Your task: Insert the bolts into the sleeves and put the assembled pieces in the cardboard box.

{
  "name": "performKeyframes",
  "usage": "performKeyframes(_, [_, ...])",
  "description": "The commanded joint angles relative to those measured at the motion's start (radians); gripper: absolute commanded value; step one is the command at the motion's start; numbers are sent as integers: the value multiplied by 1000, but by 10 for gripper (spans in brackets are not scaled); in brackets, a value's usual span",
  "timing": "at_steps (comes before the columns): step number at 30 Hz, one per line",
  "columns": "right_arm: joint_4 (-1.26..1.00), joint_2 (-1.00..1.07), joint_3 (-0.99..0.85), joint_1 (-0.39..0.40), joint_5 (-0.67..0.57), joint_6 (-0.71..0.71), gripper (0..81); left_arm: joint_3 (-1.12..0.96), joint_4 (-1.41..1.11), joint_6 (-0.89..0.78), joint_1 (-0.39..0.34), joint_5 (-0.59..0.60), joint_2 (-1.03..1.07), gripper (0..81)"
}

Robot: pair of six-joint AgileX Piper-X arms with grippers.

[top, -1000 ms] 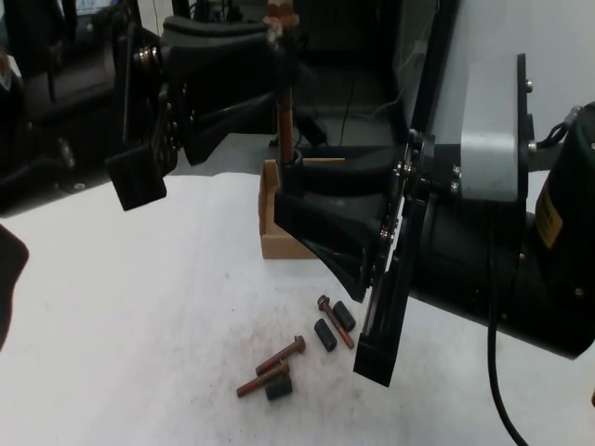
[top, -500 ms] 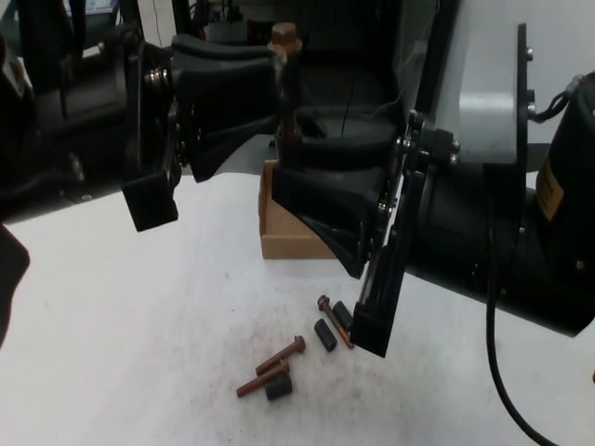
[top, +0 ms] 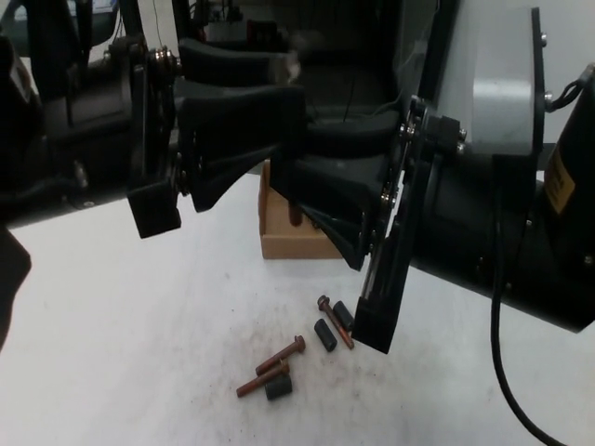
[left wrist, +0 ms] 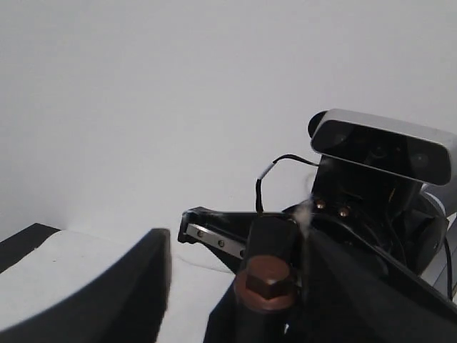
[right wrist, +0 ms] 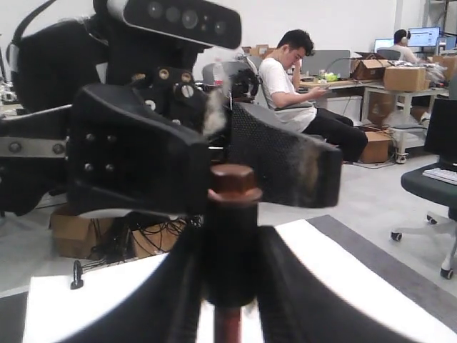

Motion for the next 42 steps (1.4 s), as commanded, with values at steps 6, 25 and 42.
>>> performKeyframes(6, [9, -10, -17, 2, -6, -3, 8, -7, -8, -1, 25, -4, 4, 521])
performKeyframes(25, [742, 361, -503, -271, 170, 153, 8, -34, 9, -16, 89, -137, 1, 3])
performKeyframes(42, [1205, 1152, -1381, -333, 213, 98, 8, -34, 990, 436, 89, -635, 1, 3])
